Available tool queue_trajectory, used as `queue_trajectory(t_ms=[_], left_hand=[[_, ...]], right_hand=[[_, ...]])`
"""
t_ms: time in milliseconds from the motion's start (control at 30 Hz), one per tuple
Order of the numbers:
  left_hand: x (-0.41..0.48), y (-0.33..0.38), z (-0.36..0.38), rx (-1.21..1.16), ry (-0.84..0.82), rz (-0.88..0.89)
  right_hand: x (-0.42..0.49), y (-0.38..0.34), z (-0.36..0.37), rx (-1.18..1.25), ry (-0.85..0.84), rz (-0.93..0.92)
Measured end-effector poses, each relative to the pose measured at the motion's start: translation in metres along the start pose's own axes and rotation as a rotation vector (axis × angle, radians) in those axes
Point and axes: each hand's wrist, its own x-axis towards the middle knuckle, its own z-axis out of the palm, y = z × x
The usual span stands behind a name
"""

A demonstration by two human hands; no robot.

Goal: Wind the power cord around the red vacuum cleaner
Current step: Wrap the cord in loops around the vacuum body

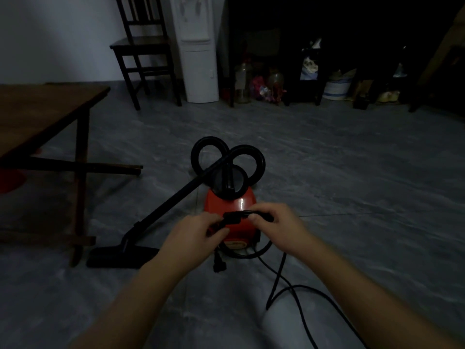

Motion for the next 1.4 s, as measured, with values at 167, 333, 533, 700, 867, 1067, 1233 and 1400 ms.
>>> queue_trajectory(t_ms=[167, 333, 533, 700, 867, 1067, 1233, 1400], left_hand=[[0.006, -0.003, -0.003, -0.115, 0.01, -0.083], [0.005, -0.002, -0.004, -0.222, 0.07, -0.132], [0.006, -0.001, -0.012, -0.39, 0.178, -0.22], [0.006, -0.001, -0.011, -0.447, 0.221, -0.245], [0.009, 0.002, -0.016, -0.647, 0.315, -0.348], [0.009, 0.007, -0.018, -0.844, 0.336, -0.459], [0.007, 0.01, -0.015, -0.823, 0.282, -0.452], [0.006, 0.011, -0.014, -0.844, 0.298, -0.484]], right_hand=[[0.006, 0.003, 0.003, 0.036, 0.036, 0.026], [0.01, 0.005, 0.001, 0.03, 0.1, 0.044], [0.012, 0.008, 0.001, 0.087, 0.119, 0.041], [0.013, 0.008, 0.003, 0.114, 0.118, 0.037], [0.013, 0.006, 0.005, 0.16, 0.135, 0.046], [0.011, 0.008, 0.011, 0.104, 0.124, 0.057], [0.01, 0.006, 0.015, 0.135, 0.084, 0.059], [0.009, 0.001, 0.017, 0.228, 0.047, 0.095]])
